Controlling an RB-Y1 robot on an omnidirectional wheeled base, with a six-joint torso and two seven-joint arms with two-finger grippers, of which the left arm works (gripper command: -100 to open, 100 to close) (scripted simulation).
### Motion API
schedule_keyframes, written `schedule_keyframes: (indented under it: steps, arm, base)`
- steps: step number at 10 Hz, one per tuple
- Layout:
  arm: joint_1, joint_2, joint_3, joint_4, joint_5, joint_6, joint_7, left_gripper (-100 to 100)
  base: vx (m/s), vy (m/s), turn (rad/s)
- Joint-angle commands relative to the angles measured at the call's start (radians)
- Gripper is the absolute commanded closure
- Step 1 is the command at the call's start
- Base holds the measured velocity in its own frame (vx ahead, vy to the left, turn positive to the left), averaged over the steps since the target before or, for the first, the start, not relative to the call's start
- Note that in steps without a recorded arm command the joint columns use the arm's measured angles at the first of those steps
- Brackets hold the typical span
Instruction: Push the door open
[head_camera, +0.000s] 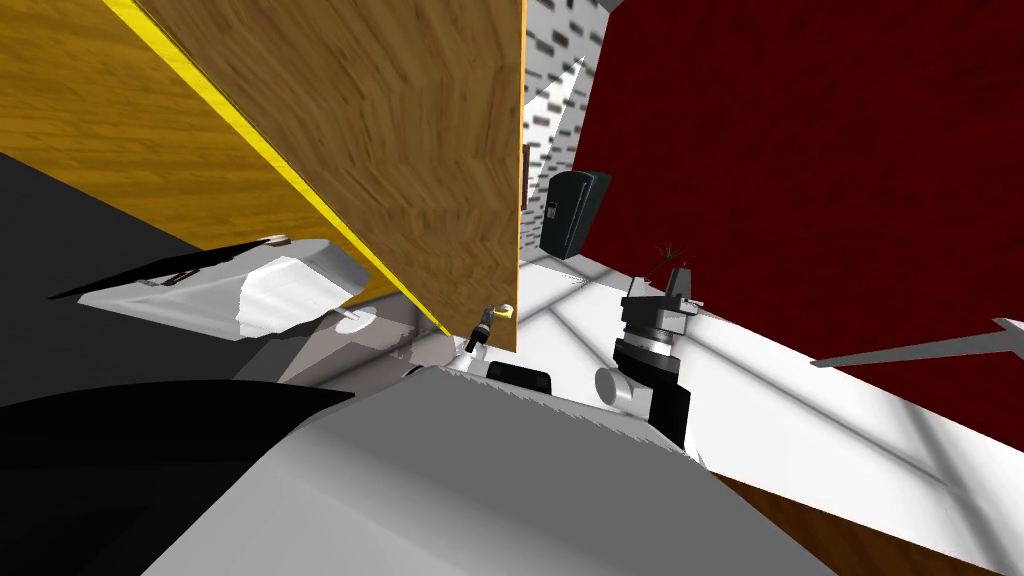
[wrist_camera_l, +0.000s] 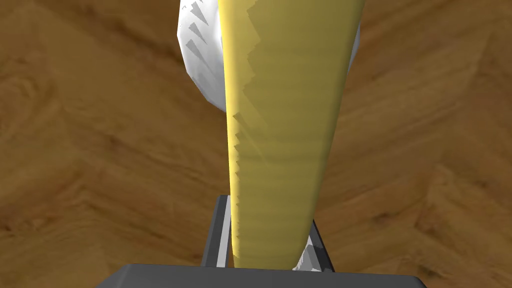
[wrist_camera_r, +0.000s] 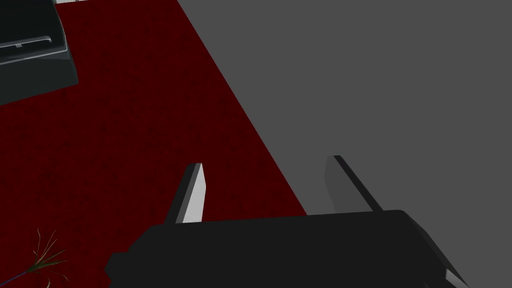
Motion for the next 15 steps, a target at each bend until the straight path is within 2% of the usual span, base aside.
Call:
schedule_keyframes:
  steps: [1, 2, 4, 8, 15]
  arm:
    - [0.001, 0.014, 0.027, -0.006, 0.013, -0.009, -0.008, 100]
    - [0.001, 0.014, 0.039, -0.005, 0.019, -0.009, -0.012, 100]
    - [0.001, 0.014, 0.039, -0.005, 0.019, -0.009, -0.012, 100]
    - [0.001, 0.009, 0.083, -0.003, 0.043, -0.009, -0.029, 100]
    - [0.001, -0.015, 0.14, 0.0, 0.073, -0.01, -0.051, 100]
  base:
    - [0.177, -0.109, 0.052]
    - [0.189, -0.121, 0.076]
    - [0.087, -0.054, 0.01]
    - [0.142, -0.102, 0.064]
    - [0.147, -0.115, 0.058]
